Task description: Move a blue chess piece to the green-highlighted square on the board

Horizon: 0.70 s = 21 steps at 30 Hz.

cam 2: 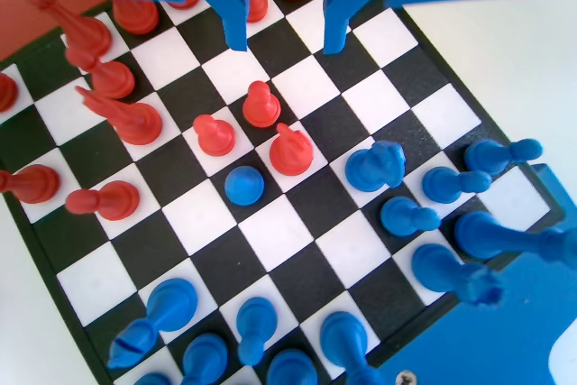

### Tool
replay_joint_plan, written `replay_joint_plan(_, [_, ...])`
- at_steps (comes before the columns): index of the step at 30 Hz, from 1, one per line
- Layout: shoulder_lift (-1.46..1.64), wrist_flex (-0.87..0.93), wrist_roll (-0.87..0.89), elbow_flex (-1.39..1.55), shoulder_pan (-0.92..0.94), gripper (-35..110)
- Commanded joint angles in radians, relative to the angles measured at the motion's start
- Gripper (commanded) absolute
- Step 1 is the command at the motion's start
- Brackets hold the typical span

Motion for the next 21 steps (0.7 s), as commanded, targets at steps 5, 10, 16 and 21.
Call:
replay_joint_plan(5, [0.005, -0.035, -0.038, -0.017, 0.009, 14])
replay_joint_plan(10, [-0.021, -0.071, -0.049, -0.012, 0.008, 14])
replay_joint_plan(16, [-0.04, -0.091, -0.055, -0.018, -0.002, 14])
replay_joint_plan(21, [-0.043, -0.106, -0.054, -0.015, -0.011, 14])
